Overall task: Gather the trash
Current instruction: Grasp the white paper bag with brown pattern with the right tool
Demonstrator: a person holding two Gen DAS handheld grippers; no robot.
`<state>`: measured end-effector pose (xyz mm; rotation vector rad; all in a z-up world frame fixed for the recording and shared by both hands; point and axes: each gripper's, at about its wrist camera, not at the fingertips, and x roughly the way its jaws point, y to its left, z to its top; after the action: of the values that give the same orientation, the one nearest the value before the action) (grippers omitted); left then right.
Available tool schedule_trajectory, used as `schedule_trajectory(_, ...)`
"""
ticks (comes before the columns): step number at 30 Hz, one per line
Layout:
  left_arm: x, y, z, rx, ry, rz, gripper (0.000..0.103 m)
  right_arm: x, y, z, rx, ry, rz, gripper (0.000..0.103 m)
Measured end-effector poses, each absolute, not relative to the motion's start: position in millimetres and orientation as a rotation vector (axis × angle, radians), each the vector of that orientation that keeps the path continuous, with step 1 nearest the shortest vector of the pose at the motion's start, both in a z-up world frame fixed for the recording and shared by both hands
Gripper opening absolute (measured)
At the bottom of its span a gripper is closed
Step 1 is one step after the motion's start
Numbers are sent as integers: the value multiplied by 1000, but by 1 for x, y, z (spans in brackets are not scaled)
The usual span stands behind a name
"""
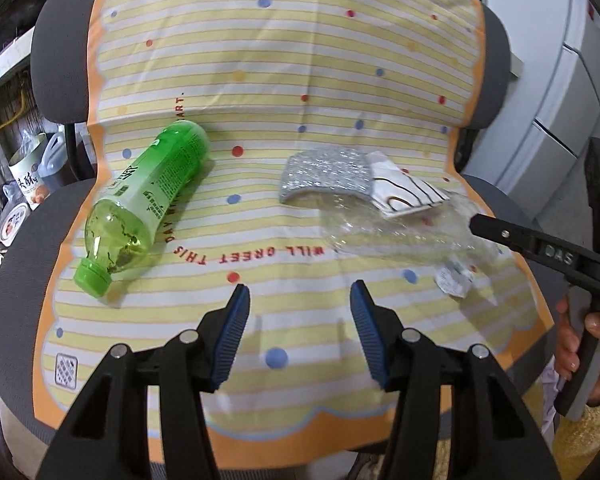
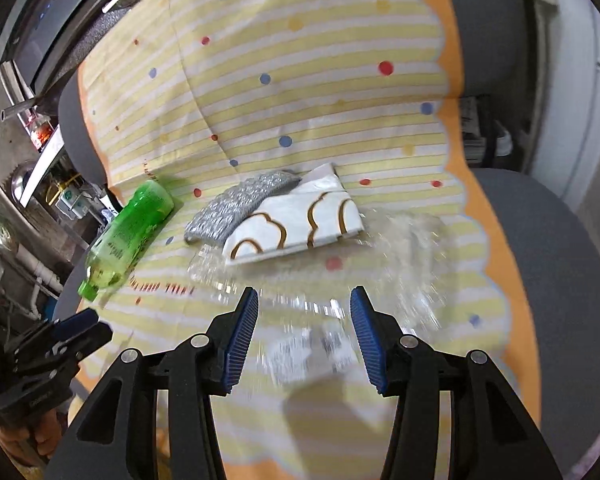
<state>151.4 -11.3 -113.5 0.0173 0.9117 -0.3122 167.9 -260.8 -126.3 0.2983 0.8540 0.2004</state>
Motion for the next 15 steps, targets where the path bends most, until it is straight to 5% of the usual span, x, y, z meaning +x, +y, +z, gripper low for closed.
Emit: schedule_trajectory(15,188,-5,-130,-13,944,-302,51,232,-257,-152,375,858,178,50)
